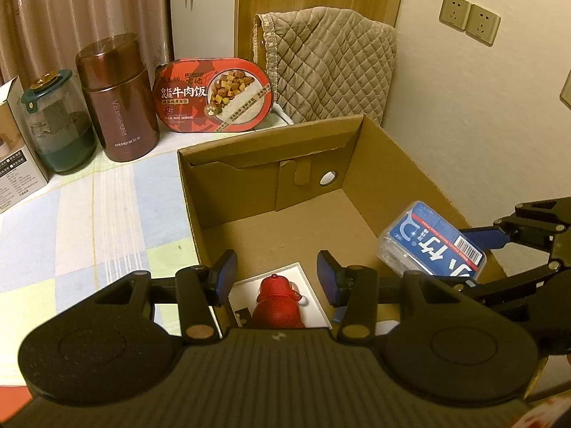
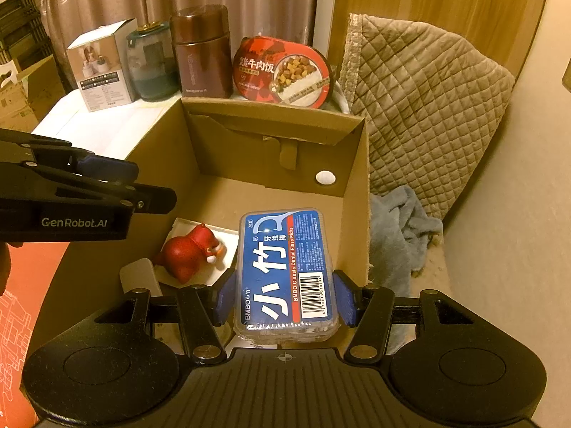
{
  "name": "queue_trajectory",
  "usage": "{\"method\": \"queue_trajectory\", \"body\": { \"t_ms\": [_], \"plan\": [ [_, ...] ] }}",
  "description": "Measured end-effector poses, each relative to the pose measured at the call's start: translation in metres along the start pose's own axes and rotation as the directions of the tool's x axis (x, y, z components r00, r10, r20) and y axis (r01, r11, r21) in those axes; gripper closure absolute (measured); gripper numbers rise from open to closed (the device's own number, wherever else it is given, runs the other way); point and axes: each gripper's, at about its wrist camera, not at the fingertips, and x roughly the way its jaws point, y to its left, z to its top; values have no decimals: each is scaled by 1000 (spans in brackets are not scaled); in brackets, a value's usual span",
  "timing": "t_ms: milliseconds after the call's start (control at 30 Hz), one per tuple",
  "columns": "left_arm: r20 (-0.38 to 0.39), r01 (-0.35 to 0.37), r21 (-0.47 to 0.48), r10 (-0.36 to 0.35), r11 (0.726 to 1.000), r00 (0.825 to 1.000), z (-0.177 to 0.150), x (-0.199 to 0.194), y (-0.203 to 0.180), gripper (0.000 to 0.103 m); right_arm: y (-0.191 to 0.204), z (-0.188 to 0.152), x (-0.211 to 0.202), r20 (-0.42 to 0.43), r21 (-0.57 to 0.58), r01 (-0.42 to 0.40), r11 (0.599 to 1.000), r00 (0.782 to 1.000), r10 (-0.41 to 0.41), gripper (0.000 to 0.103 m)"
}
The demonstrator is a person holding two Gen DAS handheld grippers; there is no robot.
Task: Organize rigid objects
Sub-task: 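Lower the red toy into the box and open the left gripper while the right lowers the toothpick box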
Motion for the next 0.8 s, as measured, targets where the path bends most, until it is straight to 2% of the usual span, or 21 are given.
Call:
{"method": "queue_trajectory", "body": {
  "t_ms": [333, 467, 800],
  "plan": [
    [1, -1, -4, 1, 1000, 1000, 1, -1, 0, 59, 0, -1, 1, -2, 5, -1, 1000, 1000, 1, 50],
    [7, -3, -2, 3, 1000, 1000, 1, -3, 0, 59, -4, 0, 2, 0, 37, -32, 999, 999, 32, 50],
    [56, -14, -9, 14, 1000, 998, -4, -25, 3, 50, -8, -1, -15, 42, 75, -28, 997, 999, 25, 46]
  ]
}}
